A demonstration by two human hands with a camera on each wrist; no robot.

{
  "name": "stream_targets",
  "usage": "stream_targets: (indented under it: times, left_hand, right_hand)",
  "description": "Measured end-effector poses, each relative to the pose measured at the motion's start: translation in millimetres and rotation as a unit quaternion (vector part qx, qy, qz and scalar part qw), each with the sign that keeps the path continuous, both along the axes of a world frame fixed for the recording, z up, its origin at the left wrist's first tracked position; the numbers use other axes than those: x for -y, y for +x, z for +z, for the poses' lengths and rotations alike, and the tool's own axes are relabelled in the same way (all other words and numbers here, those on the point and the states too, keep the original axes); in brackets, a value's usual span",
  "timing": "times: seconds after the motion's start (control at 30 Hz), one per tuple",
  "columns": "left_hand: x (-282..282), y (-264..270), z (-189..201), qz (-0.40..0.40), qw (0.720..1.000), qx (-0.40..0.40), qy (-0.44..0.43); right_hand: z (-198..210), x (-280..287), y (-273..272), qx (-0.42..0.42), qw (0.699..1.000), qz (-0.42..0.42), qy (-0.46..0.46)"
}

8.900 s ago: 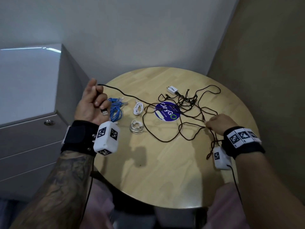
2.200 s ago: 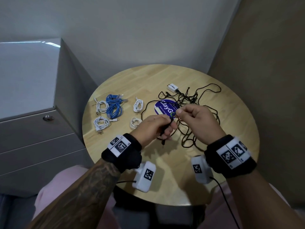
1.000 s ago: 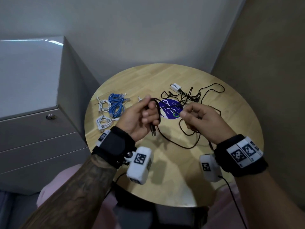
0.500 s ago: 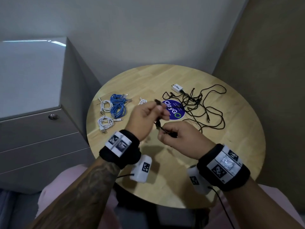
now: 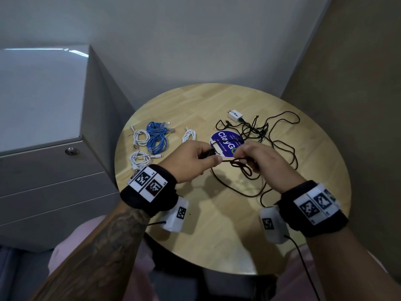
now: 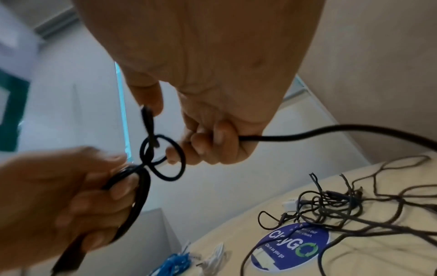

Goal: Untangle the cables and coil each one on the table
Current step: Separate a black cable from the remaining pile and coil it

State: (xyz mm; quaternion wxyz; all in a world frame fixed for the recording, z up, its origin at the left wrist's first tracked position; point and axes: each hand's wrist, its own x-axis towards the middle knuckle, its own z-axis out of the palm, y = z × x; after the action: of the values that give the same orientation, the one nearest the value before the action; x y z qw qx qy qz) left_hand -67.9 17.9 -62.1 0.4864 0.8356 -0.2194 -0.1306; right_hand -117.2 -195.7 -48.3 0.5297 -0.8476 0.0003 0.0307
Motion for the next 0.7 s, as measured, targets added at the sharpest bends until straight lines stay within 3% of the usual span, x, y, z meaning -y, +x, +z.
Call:
stream_targets:
  times: [0.23, 0.33, 0.53, 0.7]
  left_hand:
    - [-11, 7, 5, 0.075, 0.992, -0.039, -0.098]
    - [-26, 14, 9, 0.134, 0.978, -0.039, -0.158]
    - [-41, 15, 11, 0.099, 0.964, -0.122, -0.216]
    - [-45, 19, 7, 0.140, 0.944, -0.158, -0.252]
  right_hand:
    - [-9, 27, 9, 0.051, 0.999, -0.011, -0.010]
    - [-11, 48, 12, 0.054, 0.993, -0.098, -0.037]
    - [-12, 64, 15, 0.069, 0.970, -0.207, -0.112]
    - [-16, 91, 23, 0.090, 0.937, -0.299, -0.156]
